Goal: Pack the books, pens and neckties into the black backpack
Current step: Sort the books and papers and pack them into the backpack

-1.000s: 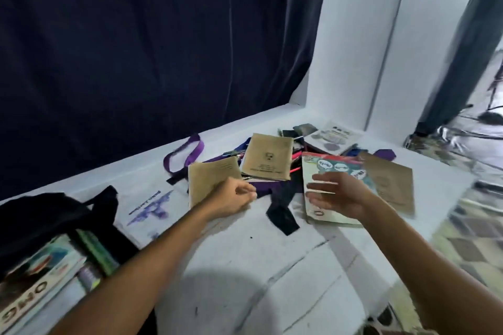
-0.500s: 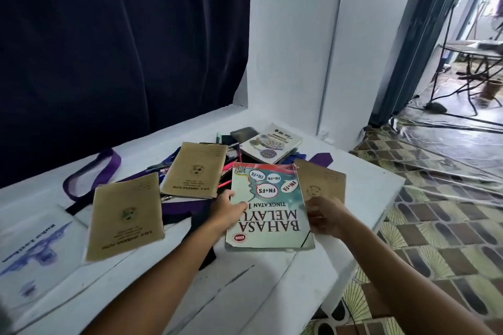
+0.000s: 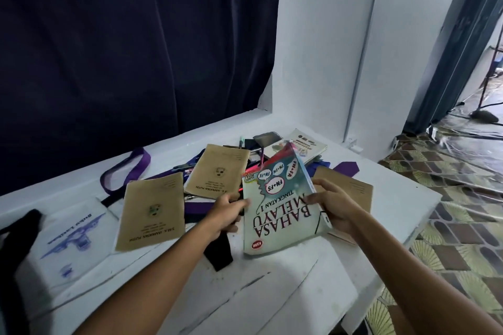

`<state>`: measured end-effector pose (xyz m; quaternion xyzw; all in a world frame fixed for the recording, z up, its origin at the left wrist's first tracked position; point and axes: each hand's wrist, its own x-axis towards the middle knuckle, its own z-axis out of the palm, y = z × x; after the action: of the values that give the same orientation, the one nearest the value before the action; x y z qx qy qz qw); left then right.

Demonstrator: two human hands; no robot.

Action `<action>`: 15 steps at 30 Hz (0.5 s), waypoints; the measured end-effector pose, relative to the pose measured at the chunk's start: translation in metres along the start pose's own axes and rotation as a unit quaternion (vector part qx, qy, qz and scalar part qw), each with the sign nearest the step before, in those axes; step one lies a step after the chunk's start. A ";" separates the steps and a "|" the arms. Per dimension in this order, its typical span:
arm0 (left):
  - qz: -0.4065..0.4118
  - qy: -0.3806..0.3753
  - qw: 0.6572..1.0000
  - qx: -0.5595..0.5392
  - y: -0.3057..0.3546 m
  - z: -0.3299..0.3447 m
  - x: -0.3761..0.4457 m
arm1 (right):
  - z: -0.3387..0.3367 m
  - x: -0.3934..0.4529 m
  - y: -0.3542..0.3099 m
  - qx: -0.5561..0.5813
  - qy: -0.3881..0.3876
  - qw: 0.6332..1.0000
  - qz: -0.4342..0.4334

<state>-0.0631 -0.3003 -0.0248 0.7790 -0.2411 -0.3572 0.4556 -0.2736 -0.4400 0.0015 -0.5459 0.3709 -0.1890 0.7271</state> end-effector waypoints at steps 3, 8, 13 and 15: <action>0.134 0.088 0.985 0.055 0.013 -0.026 -0.007 | -0.001 -0.003 -0.024 -0.029 -0.034 0.999 -0.031; 0.265 0.120 0.950 0.113 0.046 -0.088 -0.020 | 0.010 -0.009 -0.060 -0.073 -0.208 0.975 -0.020; 0.145 -0.112 0.983 -0.015 0.050 -0.144 -0.047 | 0.057 -0.010 -0.075 -0.149 -0.316 0.937 -0.007; 0.092 -0.194 0.977 -0.005 0.035 -0.162 -0.059 | 0.079 -0.008 -0.073 -0.177 -0.342 0.923 0.003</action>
<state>0.0241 -0.1882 0.0797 0.6670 -0.3940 -0.4591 0.4348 -0.2103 -0.4073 0.0827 -0.6964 0.1288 0.0797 0.7015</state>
